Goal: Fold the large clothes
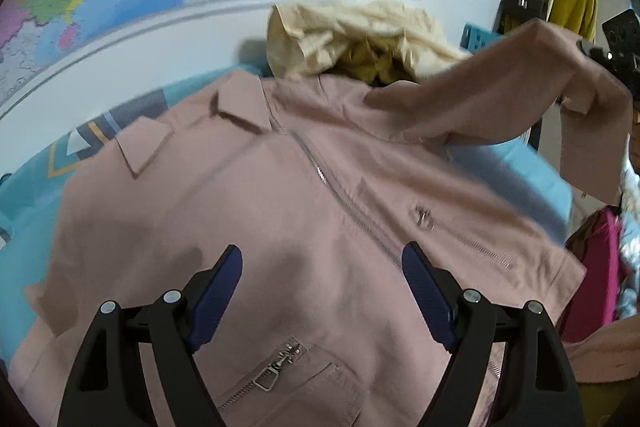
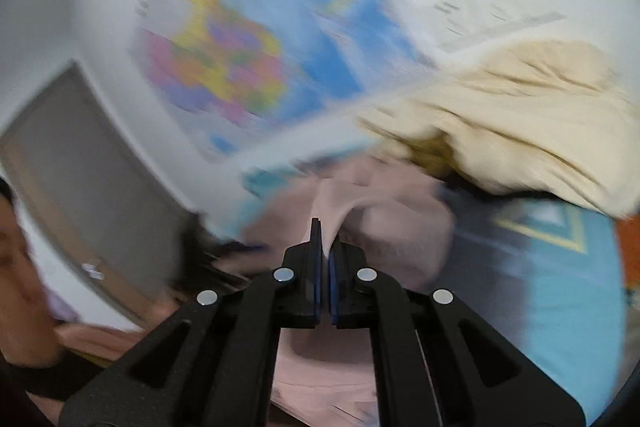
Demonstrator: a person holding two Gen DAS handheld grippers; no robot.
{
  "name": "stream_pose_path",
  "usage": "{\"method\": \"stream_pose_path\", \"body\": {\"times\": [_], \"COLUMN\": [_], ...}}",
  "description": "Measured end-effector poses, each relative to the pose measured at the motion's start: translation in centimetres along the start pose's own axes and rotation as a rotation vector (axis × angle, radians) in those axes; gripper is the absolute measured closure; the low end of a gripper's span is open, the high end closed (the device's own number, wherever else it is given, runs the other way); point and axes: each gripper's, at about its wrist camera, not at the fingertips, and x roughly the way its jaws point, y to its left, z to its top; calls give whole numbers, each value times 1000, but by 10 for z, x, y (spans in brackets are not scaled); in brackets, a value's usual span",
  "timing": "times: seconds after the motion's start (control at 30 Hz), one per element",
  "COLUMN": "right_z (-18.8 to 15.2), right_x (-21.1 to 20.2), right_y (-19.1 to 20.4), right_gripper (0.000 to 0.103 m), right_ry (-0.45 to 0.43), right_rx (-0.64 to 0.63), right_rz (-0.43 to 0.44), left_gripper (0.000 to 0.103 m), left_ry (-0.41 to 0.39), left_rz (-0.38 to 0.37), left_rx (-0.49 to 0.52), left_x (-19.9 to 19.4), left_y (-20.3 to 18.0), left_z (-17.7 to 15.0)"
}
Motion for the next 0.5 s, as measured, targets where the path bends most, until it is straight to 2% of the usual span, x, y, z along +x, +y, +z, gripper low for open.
{"method": "stream_pose_path", "body": {"times": [0.1, 0.2, 0.27, 0.33, 0.37, 0.4, 0.43, 0.5], "right_z": [11, 2, -9, -23, -30, -35, -37, -34], "right_x": [42, 113, 150, 194, 214, 223, 229, 224], "right_y": [20, 33, 35, 36, 36, 36, 37, 35], "right_gripper": [99, 98, 97, 93, 85, 69, 63, 60], "right_ry": [42, 164, 232, 320, 371, 402, 423, 389], "right_rx": [2, 9, 27, 18, 6, 4, -15, -77], "right_rz": [124, 216, 259, 244, 252, 256, 237, 177], "left_gripper": [24, 24, 24, 24, 24, 24, 24, 24], "left_ry": [-54, -96, -104, -100, -92, -81, -68, -46], "left_rz": [-42, -70, -84, -78, -72, -64, -59, -68], "left_rx": [-46, -98, -127, -149, -153, -157, -157, -154], "left_x": [-18, -35, -42, -46, -46, -46, -45, -41], "left_y": [12, 27, 36, 43, 45, 46, 47, 47], "left_z": [2, -3, -8, -16, -19, -23, -26, -32]}}
